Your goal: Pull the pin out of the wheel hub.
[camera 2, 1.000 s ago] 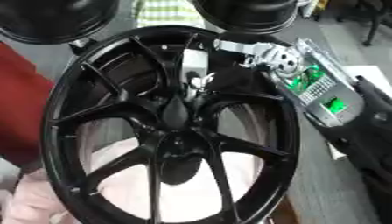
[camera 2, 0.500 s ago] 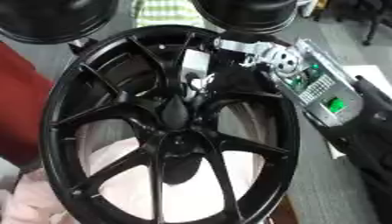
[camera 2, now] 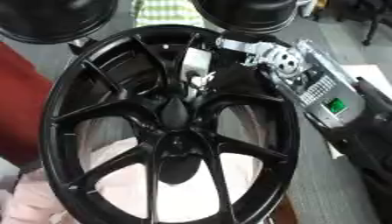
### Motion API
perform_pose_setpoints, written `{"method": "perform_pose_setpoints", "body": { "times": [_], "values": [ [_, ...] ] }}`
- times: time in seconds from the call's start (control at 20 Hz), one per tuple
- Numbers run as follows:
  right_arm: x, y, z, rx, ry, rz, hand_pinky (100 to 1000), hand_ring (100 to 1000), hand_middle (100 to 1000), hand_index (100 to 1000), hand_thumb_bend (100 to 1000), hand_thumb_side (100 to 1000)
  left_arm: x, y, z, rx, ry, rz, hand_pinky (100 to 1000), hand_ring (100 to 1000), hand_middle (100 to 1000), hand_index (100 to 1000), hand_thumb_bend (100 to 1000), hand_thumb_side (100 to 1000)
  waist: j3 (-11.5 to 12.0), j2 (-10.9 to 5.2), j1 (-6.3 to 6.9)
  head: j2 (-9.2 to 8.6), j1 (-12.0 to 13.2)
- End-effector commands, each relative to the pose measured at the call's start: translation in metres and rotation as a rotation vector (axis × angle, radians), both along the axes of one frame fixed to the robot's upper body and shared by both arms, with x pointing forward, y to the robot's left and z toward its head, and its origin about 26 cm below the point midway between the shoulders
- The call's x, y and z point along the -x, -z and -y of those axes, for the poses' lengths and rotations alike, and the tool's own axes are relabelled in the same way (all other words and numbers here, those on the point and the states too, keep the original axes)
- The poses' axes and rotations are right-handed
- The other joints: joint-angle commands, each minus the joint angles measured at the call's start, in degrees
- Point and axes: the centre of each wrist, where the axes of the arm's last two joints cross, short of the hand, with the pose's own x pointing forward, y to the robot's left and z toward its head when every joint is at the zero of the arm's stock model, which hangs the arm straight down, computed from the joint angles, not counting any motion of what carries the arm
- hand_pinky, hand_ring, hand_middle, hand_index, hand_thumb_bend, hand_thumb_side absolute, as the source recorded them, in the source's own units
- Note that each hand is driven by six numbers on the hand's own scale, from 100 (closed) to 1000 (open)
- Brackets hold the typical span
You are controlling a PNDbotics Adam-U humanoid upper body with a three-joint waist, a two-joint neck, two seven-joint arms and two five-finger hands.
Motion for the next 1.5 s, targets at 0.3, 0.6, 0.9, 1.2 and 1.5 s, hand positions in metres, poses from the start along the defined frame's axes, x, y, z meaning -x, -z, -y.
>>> {"method": "perform_pose_setpoints", "body": {
  "times": [0.3, 0.6, 0.9, 1.2, 1.5],
  "values": [
    [0.018, -0.025, 0.003, -0.087, -0.034, 0.061, 916, 986, 445, 531, 100, 452, 0.001, -0.004, -0.002, -0.006, 0.005, 0.010, 616, 618, 538, 744, 100, 821, -0.30, -1.11, 0.10, 0.36, -0.12],
    [0.027, -0.034, 0.005, -0.129, -0.051, 0.070, 913, 969, 422, 501, 100, 436, 0.001, -0.003, -0.002, -0.002, 0.007, 0.006, 617, 618, 538, 745, 100, 816, -0.52, -1.59, 0.22, 0.66, -0.21],
    [0.030, -0.047, 0.013, -0.184, -0.032, 0.110, 915, 974, 402, 473, 100, 448, 0.002, -0.002, -0.003, 0.012, 0.005, 0.001, 619, 617, 539, 745, 100, 796, -1.36, -2.73, 0.75, 2.39, -0.13],
    [0.035, -0.072, 0.064, -0.302, 0.109, 0.222, 920, 980, 400, 470, 100, 421, 0.002, -0.002, -0.004, 0.037, 0.000, 0.004, 620, 616, 539, 746, 100, 764, -2.16, -3.89, 1.70, 3.01, 0.57],
    [0.042, -0.081, 0.138, -0.337, 0.343, 0.285, 920, 974, 411, 481, 100, 380, 0.005, -0.003, -0.012, 0.054, -0.047, 0.028, 621, 615, 538, 745, 100, 745, -5.26, -3.63, 2.79, 2.76, 4.31]
  ]
}}
